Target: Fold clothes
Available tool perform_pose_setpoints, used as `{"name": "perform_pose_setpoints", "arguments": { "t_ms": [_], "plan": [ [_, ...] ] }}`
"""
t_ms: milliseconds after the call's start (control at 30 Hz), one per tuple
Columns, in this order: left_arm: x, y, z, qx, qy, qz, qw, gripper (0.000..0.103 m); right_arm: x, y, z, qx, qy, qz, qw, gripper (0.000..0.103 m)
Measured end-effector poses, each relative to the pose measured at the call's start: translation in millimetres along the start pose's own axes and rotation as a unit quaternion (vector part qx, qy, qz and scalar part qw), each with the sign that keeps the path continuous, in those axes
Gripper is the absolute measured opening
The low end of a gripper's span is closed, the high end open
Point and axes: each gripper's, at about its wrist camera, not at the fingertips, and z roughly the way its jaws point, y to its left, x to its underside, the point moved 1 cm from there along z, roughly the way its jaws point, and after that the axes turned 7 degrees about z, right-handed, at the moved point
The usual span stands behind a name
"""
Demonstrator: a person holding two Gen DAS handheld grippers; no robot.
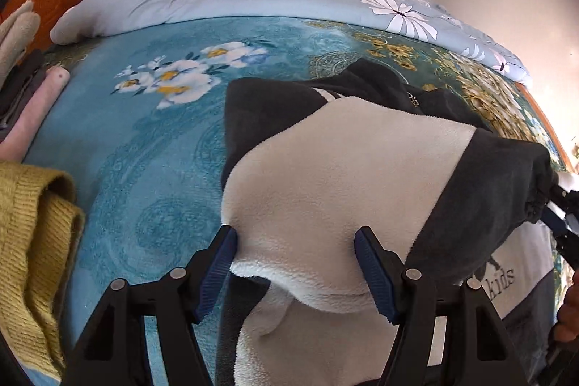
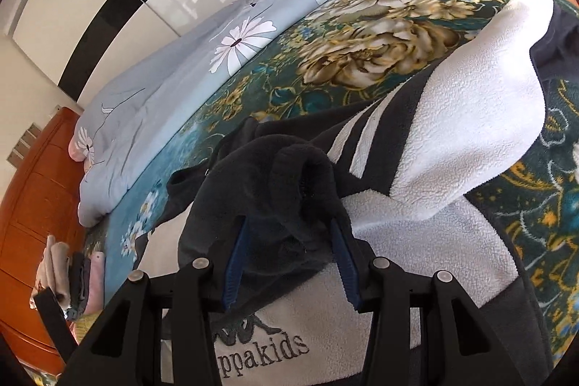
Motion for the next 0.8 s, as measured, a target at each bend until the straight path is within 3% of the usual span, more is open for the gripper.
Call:
{"name": "perform_pose_setpoints", "arguments": {
  "t_ms": [100, 267, 367, 533, 633, 733, 800],
  "plan": [
    [11, 1, 0, -0.004, -0.015, -0.011, 0.9998, 0.075, -7, -15, 1, -0.047, 0.001, 0.038, 0.998, 0.047],
    [26, 17, 6, 0.055, -0.043, -0.079, 0.9944, 0.076, -9, -13, -19, -0.090, -0.032, 0.039, 0.995, 0.047],
    [30, 19, 4, 0.069, -0.059, -0.078, 0.9928, 0.077, -7, -10, -10, -0.078, -0.018, 0.034, 0.996, 0.047],
    [33, 25, 5, 0.097, -0.070, -0.088, 0.9889, 0.079, -19, -13, -5, -0.145, -0.021, 0.059, 0.987, 0.047],
    [35, 29, 5, 0.112, -0.077, -0.095, 0.9860, 0.080, -23, -15, 5, -0.150, -0.002, 0.058, 0.987, 0.044],
    [37, 31, 4, 0.123, -0.084, -0.100, 0.9838, 0.081, -24, -6, 9, -0.129, 0.009, 0.027, 0.991, 0.032],
    [38, 33, 3, 0.130, -0.089, -0.103, 0.9822, 0.081, -27, 7, 1, -0.110, -0.005, -0.007, 0.994, 0.024]
  ]
}}
